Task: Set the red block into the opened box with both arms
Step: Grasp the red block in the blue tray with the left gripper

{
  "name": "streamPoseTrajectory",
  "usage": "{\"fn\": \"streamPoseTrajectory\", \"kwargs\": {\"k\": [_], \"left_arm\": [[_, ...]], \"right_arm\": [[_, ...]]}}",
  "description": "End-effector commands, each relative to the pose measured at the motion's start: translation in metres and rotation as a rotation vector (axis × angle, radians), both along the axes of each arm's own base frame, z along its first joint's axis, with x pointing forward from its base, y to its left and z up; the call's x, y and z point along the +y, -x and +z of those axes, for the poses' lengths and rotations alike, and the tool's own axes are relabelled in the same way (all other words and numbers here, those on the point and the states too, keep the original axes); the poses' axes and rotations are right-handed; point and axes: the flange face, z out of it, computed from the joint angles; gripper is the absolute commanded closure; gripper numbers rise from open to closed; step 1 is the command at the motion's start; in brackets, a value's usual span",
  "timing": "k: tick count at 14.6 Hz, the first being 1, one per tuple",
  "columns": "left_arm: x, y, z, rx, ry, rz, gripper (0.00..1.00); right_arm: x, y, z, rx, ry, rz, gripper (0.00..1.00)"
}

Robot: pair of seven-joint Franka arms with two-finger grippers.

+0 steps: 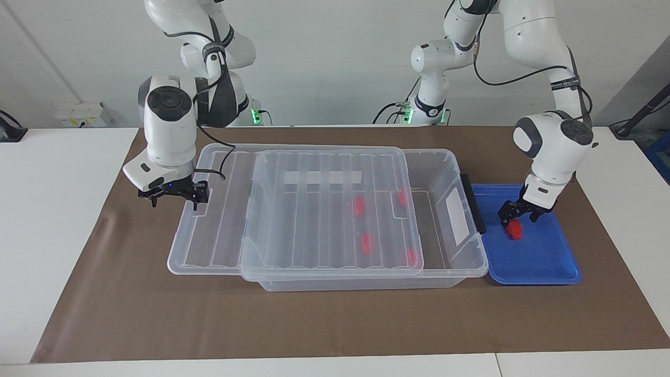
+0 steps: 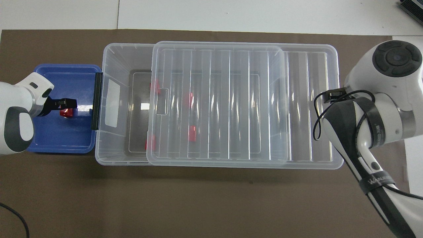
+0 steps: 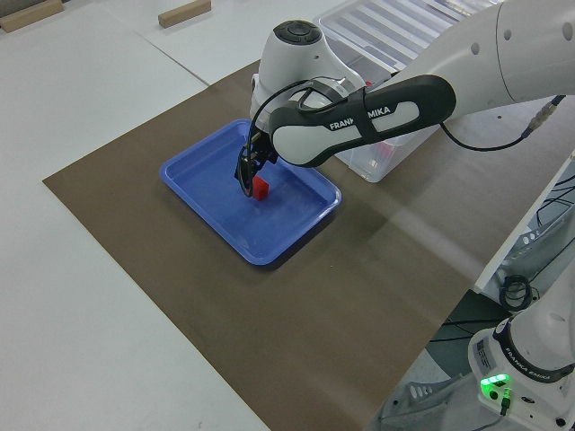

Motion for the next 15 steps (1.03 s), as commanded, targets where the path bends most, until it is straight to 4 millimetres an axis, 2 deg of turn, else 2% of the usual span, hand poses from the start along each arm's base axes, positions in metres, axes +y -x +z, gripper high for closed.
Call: {"fn": "streamPoseTrajectory", "kwargs": {"k": [1, 5, 9, 10, 11, 13, 14, 15], "left_arm": [[0.004, 0.001, -0.009, -0.019, -0.002, -0.011, 0.0], [0.003, 0.003, -0.013, -0.014, -0.004, -0.023, 0.03], [0.004, 0.012, -0.024, -0.028, -0.012, -0.059, 0.27], [0.004, 0.013, -0.025, -0.037, -0.013, -0.058, 0.34], [0.004, 0.013, -0.025, -0.037, -0.013, -0.056, 0.47], [0.005, 0.012, -0.025, -0.034, -0.013, -0.055, 0.84], [0.006, 0.012, -0.023, -0.032, -0.013, -0.055, 0.97], [0.004, 0.009, -0.021, -0.025, -0.011, -0.051, 1.0]], "right_arm": [[-0.014, 0.005, 0.005, 0.026, 0.042, 0.012, 0.0], [-0.016, 0.007, 0.008, 0.032, 0.085, 0.024, 0.0], [-0.018, 0.007, 0.011, 0.035, 0.11, 0.029, 0.0], [-0.018, 0.007, 0.012, 0.035, 0.111, 0.031, 0.0], [-0.019, 0.007, 0.013, 0.035, 0.125, 0.034, 0.0], [-0.02, 0.008, 0.016, 0.035, 0.133, 0.033, 0.0], [-0.02, 0.009, 0.016, 0.037, 0.133, 0.032, 0.0], [-0.02, 0.009, 0.016, 0.036, 0.135, 0.033, 0.0]]}}
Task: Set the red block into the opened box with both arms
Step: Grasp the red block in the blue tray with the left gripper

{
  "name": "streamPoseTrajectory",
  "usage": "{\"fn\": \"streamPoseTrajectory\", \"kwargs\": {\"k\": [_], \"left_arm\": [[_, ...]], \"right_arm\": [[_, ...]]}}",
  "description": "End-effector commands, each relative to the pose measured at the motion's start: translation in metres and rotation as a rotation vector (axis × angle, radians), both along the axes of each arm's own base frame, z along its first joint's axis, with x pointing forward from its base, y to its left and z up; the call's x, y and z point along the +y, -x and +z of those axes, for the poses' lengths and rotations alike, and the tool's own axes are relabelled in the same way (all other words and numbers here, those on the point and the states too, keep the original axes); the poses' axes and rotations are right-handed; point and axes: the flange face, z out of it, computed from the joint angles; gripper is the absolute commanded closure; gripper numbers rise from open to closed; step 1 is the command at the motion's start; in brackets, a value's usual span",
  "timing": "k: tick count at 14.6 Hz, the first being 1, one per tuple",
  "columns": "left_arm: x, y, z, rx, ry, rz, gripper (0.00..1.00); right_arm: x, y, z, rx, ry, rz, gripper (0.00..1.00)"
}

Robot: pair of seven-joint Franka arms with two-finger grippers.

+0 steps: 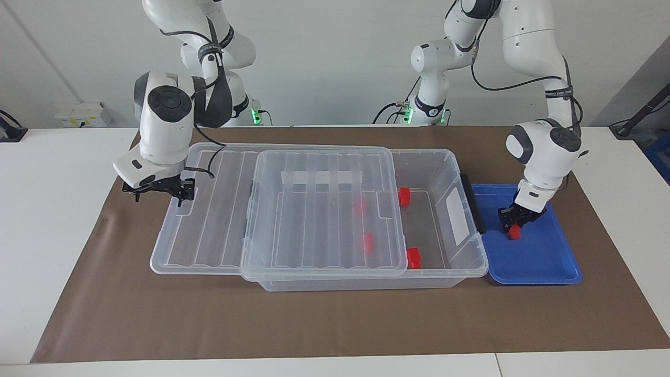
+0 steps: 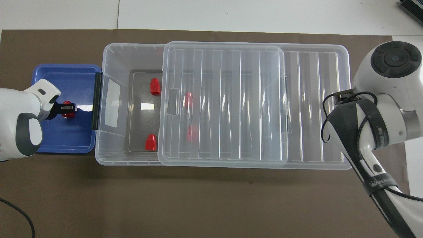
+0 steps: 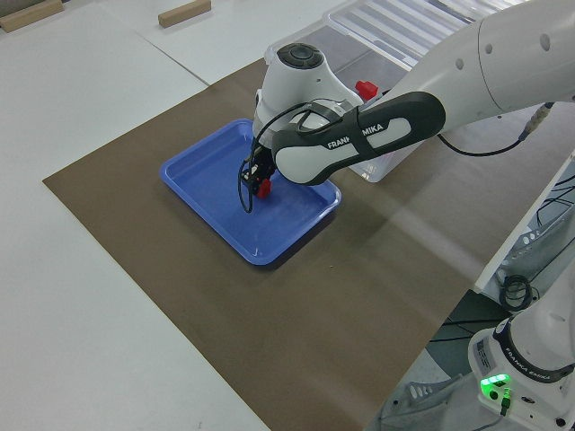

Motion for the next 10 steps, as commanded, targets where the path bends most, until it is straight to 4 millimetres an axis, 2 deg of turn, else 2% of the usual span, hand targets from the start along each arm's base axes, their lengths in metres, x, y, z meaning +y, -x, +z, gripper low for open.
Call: {"fn": "streamPoseTrajectory", "kwargs": {"k": [1, 2, 6, 8, 10], "left_arm": [[0.001, -0.006, 0.015, 0.009, -0.003, -0.008, 1.0], [0.001, -0.013, 0.029, 0.031, 0.0, -0.006, 1.0], [-0.007, -0.039, 0.124, 0.144, 0.015, 0.041, 1.0], [-0.021, -0.043, 0.169, 0.179, 0.035, 0.066, 1.0], [-0.034, -0.042, 0.215, 0.204, 0.134, 0.18, 1.0]], "right_arm": [[-0.006, 0.005, 0.008, 0.017, 0.029, 0.018, 0.0], [-0.006, 0.005, 0.008, 0.019, 0.041, 0.022, 0.0], [-0.004, 0.006, 0.009, 0.027, 0.08, 0.038, 0.0], [-0.005, 0.007, 0.01, 0.03, 0.089, 0.038, 0.0], [-0.006, 0.008, 0.014, 0.031, 0.113, 0.043, 0.0]]}}
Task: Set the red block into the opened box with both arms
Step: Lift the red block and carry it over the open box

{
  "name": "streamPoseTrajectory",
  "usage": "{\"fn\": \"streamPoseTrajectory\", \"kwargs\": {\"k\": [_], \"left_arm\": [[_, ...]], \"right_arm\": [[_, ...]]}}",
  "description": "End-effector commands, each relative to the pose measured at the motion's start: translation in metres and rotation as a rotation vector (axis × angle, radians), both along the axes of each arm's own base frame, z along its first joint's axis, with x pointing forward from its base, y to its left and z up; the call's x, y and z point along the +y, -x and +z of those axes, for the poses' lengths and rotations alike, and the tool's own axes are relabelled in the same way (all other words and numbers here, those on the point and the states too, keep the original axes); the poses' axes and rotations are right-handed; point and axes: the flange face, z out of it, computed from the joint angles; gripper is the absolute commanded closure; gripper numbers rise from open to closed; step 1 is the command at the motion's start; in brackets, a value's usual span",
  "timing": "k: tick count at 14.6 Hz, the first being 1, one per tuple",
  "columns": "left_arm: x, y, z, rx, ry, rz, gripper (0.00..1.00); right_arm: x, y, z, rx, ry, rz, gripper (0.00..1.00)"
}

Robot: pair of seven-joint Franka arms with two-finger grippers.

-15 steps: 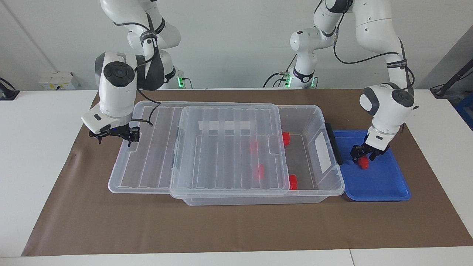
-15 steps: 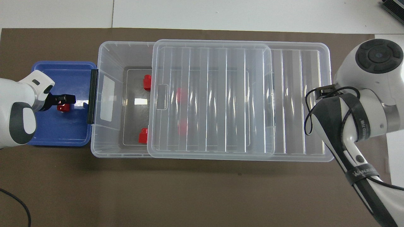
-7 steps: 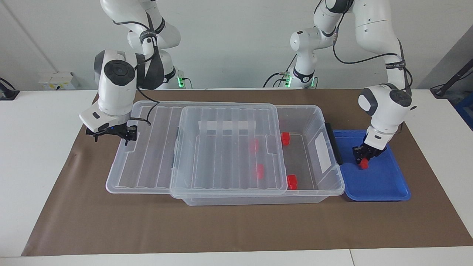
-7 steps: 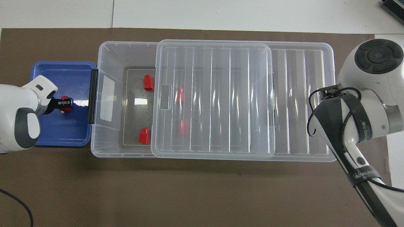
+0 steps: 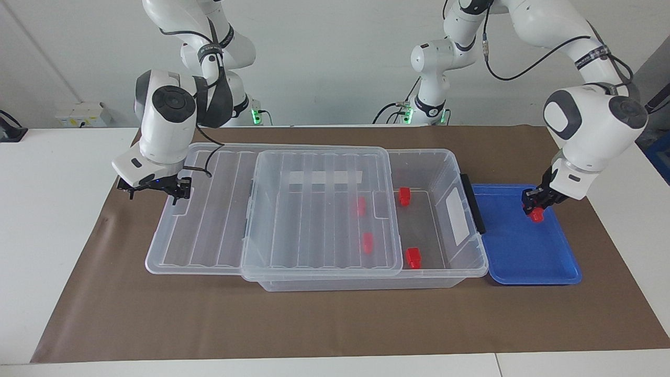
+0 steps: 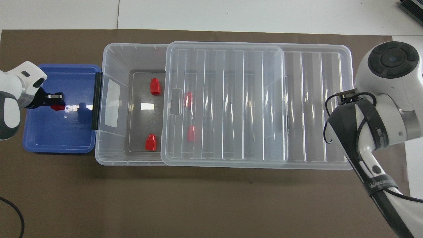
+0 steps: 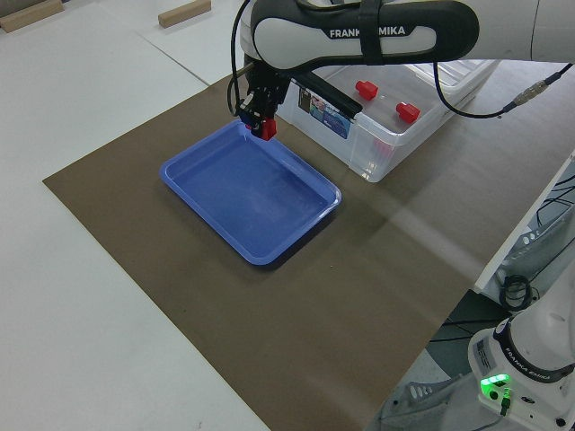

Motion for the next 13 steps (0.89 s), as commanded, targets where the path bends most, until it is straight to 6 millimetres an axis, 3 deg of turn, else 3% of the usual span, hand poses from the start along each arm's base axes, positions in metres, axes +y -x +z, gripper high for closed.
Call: {"fn": "streamPoseTrajectory", "kwargs": {"k": [1, 3, 5, 6, 8, 13], "left_arm": [[-0.031, -0.002, 0.053, 0.051, 0.103, 0.18, 1.0], [-0.089, -0.003, 0.062, 0.066, 0.134, 0.381, 1.0], [-0.154, -0.008, 0.072, -0.008, 0.163, 0.539, 1.0], [-0.178, -0.011, 0.077, -0.057, 0.197, 0.622, 1.0], [-0.208, -0.011, 0.07, -0.106, 0.242, 0.759, 1.0], [-0.243, 0.009, 0.02, -0.184, 0.144, 0.665, 1.0]], "right_arm": [[0.0, 0.007, 0.011, 0.02, 0.041, 0.025, 0.0], [0.002, 0.005, 0.017, 0.011, 0.039, 0.028, 0.0], [0.005, 0.005, 0.03, -0.005, 0.019, 0.026, 0.0], [0.006, 0.005, 0.04, -0.017, -0.002, 0.015, 0.0], [0.004, 0.01, 0.065, -0.038, -0.114, 0.011, 0.0], [-0.004, 0.035, 0.113, -0.053, -0.359, -0.057, 0.0]]}}
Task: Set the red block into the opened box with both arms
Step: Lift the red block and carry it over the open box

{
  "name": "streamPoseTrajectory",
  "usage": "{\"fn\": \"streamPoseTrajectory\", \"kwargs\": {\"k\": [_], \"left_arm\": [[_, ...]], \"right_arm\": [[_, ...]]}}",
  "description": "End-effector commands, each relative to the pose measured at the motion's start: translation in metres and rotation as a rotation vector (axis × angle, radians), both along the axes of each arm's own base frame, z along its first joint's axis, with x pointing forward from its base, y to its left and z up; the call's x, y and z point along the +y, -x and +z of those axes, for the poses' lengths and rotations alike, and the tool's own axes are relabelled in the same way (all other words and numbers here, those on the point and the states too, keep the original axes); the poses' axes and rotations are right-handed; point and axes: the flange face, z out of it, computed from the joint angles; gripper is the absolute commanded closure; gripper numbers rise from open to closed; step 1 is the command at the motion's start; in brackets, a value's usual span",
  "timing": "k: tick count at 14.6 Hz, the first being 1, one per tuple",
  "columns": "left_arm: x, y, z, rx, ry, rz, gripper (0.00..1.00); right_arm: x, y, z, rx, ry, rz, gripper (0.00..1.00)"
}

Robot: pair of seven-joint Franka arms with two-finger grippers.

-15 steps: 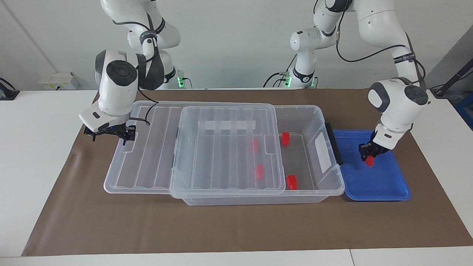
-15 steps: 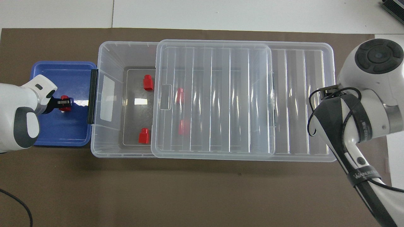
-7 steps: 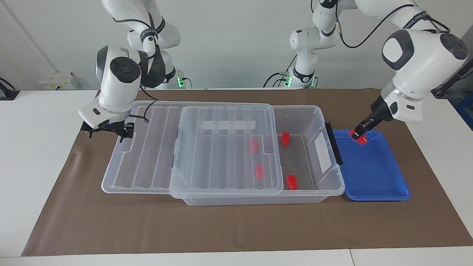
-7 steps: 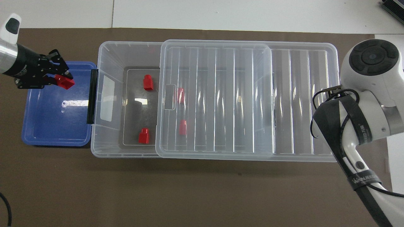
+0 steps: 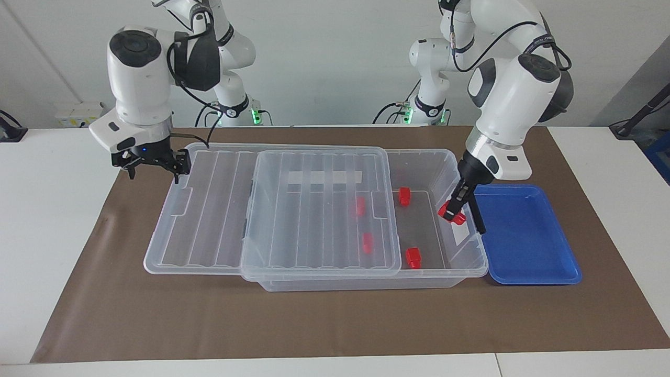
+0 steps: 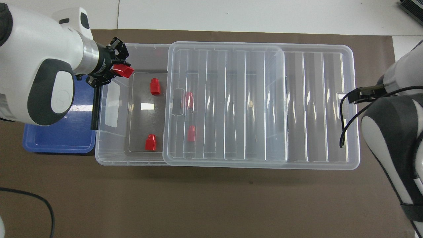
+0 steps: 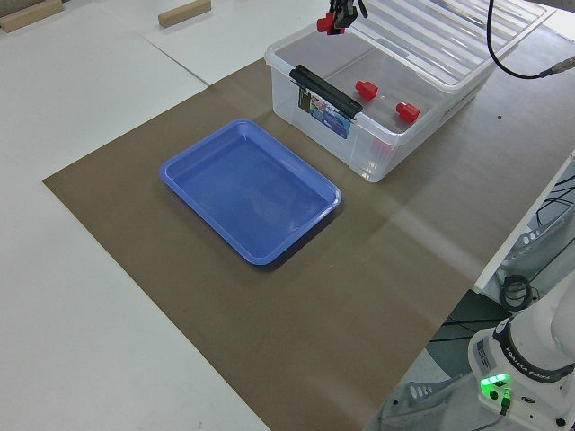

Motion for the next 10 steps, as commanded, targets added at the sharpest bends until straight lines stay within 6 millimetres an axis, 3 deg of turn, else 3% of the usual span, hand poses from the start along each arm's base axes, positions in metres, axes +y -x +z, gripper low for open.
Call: {"fn": "streamPoseTrajectory", "kwargs": {"k": [1, 3, 6, 10], "left_arm": [[-0.013, 0.017, -0.024, -0.019, -0.048, -0.021, 1.0], [-0.033, 0.026, -0.05, -0.038, -0.118, -0.099, 1.0], [-0.058, 0.044, -0.101, -0.004, -0.23, -0.261, 1.0], [-0.057, 0.051, -0.139, 0.03, -0.263, -0.393, 1.0]], "right_arm": [[-0.005, 0.015, 0.025, -0.023, -0.122, -0.015, 0.0], [-0.01, 0.02, 0.035, -0.044, -0.235, -0.066, 0.0], [-0.014, 0.025, 0.041, -0.036, -0.274, -0.204, 0.0], [-0.013, 0.03, 0.039, -0.026, -0.267, -0.224, 0.0]]}}
